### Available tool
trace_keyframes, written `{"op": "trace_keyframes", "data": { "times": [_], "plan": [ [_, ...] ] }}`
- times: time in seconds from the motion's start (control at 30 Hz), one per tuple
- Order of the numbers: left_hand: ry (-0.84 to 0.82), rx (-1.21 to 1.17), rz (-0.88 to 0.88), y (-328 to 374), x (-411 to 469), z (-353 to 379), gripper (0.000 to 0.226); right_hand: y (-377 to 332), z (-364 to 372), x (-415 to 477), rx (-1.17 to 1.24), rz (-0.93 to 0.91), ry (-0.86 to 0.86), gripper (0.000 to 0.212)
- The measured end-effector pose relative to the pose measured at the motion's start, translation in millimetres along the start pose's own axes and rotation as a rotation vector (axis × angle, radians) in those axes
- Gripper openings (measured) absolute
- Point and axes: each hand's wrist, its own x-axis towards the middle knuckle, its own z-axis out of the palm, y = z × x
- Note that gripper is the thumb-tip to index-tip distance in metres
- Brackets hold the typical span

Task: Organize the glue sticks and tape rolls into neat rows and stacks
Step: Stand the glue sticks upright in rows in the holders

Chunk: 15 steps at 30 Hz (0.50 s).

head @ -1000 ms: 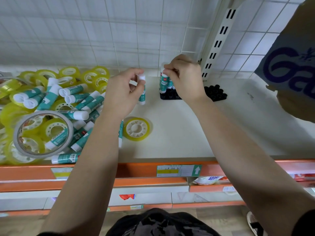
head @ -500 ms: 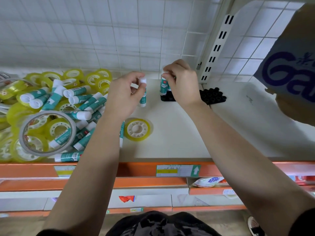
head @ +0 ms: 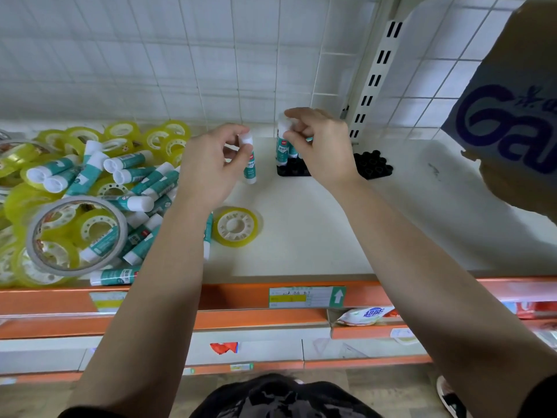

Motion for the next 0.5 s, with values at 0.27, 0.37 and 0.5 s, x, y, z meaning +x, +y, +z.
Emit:
{"op": "trace_keyframes", "data": {
  "times": [0.27, 0.37, 0.5],
  "plan": [
    [-0.025, -0.067, 0.137, 28, 14, 1, 0.012, 31, -35, -25, -0.1, 0.02, -0.089, 0.02],
    [-0.031, -0.055, 0.203, 36, 23, 7, 0.015, 46, -44, -32, -0.143, 0.056, -0.163, 0.019],
    [-0.048, -0.036, 0.248, 43, 33, 19, 0.019, 55, -46, -40, -0.143, 0.073, -0.187, 0.019]
  ]
}}
